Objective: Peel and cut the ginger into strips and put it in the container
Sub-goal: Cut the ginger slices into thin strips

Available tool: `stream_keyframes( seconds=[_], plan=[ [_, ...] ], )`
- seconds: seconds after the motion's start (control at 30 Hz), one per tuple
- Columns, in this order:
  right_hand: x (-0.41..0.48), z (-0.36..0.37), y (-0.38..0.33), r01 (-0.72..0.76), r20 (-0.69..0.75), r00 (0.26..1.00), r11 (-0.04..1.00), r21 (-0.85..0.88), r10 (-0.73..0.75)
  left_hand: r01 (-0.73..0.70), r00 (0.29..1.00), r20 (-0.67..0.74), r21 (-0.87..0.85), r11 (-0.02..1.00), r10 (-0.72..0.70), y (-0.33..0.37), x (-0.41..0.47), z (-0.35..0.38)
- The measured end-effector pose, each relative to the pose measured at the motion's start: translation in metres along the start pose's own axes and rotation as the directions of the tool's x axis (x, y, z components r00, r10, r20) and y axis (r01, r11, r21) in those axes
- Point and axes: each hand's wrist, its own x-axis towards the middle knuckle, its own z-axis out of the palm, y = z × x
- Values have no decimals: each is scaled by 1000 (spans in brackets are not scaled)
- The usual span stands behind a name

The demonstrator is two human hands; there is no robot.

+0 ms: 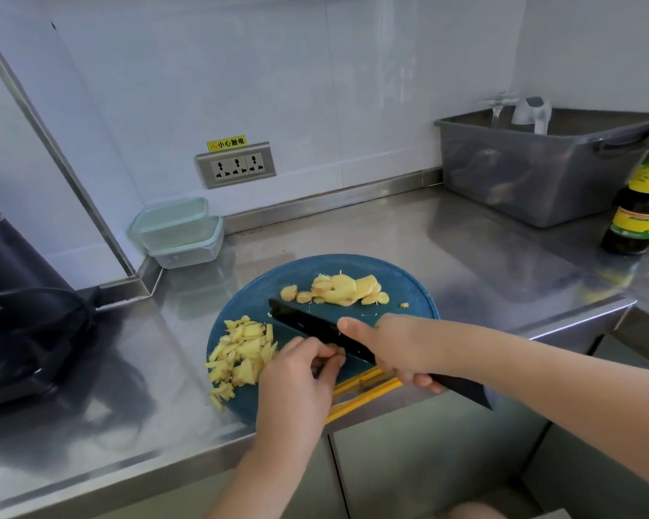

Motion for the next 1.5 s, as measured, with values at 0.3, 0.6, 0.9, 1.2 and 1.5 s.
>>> stream_keyframes(
  seconds=[0.3, 0.6, 0.9, 1.2, 1.5],
  plan=[
    [-16, -18, 34, 22, 115, 992, 949, 315, -61, 24, 1000, -7, -21, 999, -24, 2, -2, 0],
    [-33, -20, 29, -21, 134, 991, 982, 187, -4, 11, 1000, -15, 5, 1000, -11, 2, -2, -1],
    [-29, -4, 17, -104, 151, 983, 995, 1, 102, 25, 1000, -6, 6, 1000, -25, 0, 0, 0],
    [-14, 4, 2, -122, 50, 991, 992, -30, 123, -8, 1000, -11, -17, 1000, 8, -1, -2, -1],
    [-19, -4, 36, -14, 143, 989, 928, 372, -42, -56, 998, -16, 40, 998, 57, -2, -6, -4]
  ],
)
